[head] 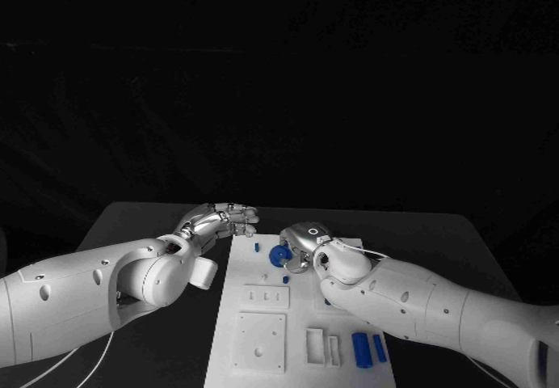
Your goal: Assemble the parts on the task board
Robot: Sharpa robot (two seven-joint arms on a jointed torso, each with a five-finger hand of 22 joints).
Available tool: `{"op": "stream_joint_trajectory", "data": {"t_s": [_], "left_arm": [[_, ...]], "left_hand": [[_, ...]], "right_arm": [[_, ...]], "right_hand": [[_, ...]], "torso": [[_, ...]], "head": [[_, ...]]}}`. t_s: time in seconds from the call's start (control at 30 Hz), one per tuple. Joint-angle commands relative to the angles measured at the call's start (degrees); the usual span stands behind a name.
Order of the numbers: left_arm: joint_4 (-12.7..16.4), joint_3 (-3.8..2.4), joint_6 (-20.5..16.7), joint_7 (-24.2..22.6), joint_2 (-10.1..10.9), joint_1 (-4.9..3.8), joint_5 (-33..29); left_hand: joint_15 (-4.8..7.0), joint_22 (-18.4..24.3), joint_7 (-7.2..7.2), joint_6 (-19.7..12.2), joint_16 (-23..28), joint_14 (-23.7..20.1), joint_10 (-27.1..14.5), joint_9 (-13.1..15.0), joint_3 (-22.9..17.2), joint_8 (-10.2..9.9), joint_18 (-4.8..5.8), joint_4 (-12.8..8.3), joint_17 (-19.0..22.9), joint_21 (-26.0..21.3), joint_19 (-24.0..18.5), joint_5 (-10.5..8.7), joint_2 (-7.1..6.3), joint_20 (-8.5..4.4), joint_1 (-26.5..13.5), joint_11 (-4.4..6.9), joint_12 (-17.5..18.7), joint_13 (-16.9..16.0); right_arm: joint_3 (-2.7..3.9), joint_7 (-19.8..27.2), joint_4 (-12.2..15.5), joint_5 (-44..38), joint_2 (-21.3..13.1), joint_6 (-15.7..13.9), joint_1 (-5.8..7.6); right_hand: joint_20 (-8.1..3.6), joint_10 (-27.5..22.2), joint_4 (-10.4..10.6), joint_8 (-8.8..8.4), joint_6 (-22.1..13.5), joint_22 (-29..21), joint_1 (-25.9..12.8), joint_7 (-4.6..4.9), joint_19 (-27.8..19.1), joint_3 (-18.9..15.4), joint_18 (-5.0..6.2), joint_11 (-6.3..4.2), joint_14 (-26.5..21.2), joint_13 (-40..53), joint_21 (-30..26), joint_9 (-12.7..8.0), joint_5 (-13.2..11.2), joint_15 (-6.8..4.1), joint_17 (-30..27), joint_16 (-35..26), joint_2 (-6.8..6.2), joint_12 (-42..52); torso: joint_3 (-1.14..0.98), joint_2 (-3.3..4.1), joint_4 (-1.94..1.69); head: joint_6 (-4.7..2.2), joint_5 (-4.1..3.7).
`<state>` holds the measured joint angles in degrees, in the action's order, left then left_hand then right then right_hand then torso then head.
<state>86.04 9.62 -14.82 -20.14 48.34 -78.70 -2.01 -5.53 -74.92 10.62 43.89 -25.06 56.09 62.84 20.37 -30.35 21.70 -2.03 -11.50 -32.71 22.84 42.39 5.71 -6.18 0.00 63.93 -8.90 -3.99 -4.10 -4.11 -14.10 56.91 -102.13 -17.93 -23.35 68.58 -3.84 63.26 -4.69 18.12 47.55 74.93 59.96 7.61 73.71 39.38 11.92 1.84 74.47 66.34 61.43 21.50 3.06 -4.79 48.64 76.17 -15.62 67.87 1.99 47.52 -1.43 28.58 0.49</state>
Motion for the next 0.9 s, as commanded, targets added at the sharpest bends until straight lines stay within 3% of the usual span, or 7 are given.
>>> {"op": "stream_joint_trajectory", "data": {"t_s": [0.03,0.13,0.33,0.5,0.57,0.9], "left_arm": [[-0.03,-0.05,0.4,-0.73,0.02,-0.11,0.07],[-0.08,-0.05,0.3,-0.7,0.41,-0.11,0.06],[-0.15,-0.06,0.36,-0.74,0.37,-0.11,0.06],[-0.24,-0.06,0.43,-0.71,0.21,-0.11,0.06],[-0.28,-0.06,0.44,-0.69,0.16,-0.11,0.06],[-0.4,-0.06,0.46,-0.67,-0.04,-0.11,0.06]], "left_hand": [[-0.2,-1.24,0.25,0.24,-0.18,-0.33,0.21,0.07,-0.02,-0.14,-0.1,-0.45,-0.04,0.25,-0.34,-0.12,0.17,-0.02,-0.55,-0.33,0.04,-0.02],[-0.2,-1.24,0.24,0.23,-0.18,-0.33,0.21,0.07,-0.03,-0.15,-0.11,-0.46,-0.04,0.25,-0.34,-0.12,0.18,-0.03,-0.55,-0.33,0.04,-0.02],[-0.2,-1.24,0.24,0.23,-0.18,-0.33,0.23,0.07,-0.05,-0.15,-0.11,-0.48,-0.05,0.25,-0.35,-0.12,0.17,-0.03,-0.55,-0.32,0.03,-0.02],[-0.2,-1.24,0.24,0.24,-0.19,-0.32,0.24,0.08,-0.06,-0.15,-0.11,-0.46,-0.05,0.26,-0.35,-0.12,0.19,-0.03,-0.57,-0.32,0.02,-0.03],[-0.2,-1.24,0.25,0.24,-0.19,-0.32,0.24,0.08,-0.06,-0.15,-0.11,-0.46,-0.05,0.27,-0.34,-0.11,0.21,-0.03,-0.58,-0.32,0.02,-0.03],[-0.2,-1.23,0.26,0.25,-0.19,-0.32,0.25,0.08,-0.08,-0.16,-0.11,-0.46,-0.05,0.27,-0.35,-0.11,0.23,-0.03,-0.6,-0.33,0.02,-0.03]], "right_arm": [[-0.06,0.74,1.25,1.47,-0.99,-1.51,-0.01],[-0.05,2.24,2.76,3.77,-2.08,-1.09,0.03],[-0.05,2.42,1.85,4.56,-1.45,1.19,0.03],[-0.06,2.45,0.68,5.08,-0.72,2.56,0.02],[-0.06,2.55,-0.09,5.04,-0.32,2.84,-0.01],[-0.07,2.43,-2.04,6.15,0.62,5.68,-0.21]], "right_hand": [[-0.28,-0.48,-0.02,-0.24,0.43,0.5,-0.28,0.7,-0.11,-0.48,3.08,-0.04,-0.07,-0.09,-0.26,0.03,-0.09,0.33,0.1,-0.28,-0.24,-0.28],[-0.34,-0.48,0.31,0.01,0.83,0.47,-0.39,0.74,-0.11,-0.81,3.08,0.02,-0.05,-0.09,-0.32,0.16,-0.01,0.37,0.16,-0.32,0.04,-0.27],[-0.41,-0.34,0.31,0.1,1.0,0.45,0.03,0.7,-0.14,-0.7,3.08,-0.01,-0.04,0.04,-0.38,0.21,0.02,0.36,0.21,-0.35,0.41,-0.13],[-0.39,-0.4,0.71,-0.31,0.22,0.46,-0.17,0.43,-0.19,-1.02,3.08,-0.27,-0.03,0.05,-0.43,0.06,0.1,0.13,0.3,-0.42,0.62,-0.13],[-0.39,-0.41,1.33,-0.54,-0.25,0.44,-0.22,0.19,-0.2,-0.68,3.08,-0.5,-0.02,0.03,-0.49,-0.02,0.1,-0.08,0.34,-0.48,1.38,-0.17],[-0.45,-0.35,2.25,-1.63,-2.94,0.56,-0.15,-0.68,-0.24,-0.44,3.08,-1.32,0.01,0.11,-0.46,-0.34,0.14,-0.87,0.59,-0.67,1.46,-0.2]], "torso": [[-0.06,-0.04,0.08],[-0.11,-0.06,0.19],[-0.13,0.0,0.36],[-0.21,0.03,0.14],[-0.2,0.03,0.12],[-0.03,0.0,0.05]], "head": [[-0.1,0.06],[-0.16,0.2],[-0.24,0.2],[-0.19,0.09],[-0.15,0.05],[0.08,-0.04]]}}
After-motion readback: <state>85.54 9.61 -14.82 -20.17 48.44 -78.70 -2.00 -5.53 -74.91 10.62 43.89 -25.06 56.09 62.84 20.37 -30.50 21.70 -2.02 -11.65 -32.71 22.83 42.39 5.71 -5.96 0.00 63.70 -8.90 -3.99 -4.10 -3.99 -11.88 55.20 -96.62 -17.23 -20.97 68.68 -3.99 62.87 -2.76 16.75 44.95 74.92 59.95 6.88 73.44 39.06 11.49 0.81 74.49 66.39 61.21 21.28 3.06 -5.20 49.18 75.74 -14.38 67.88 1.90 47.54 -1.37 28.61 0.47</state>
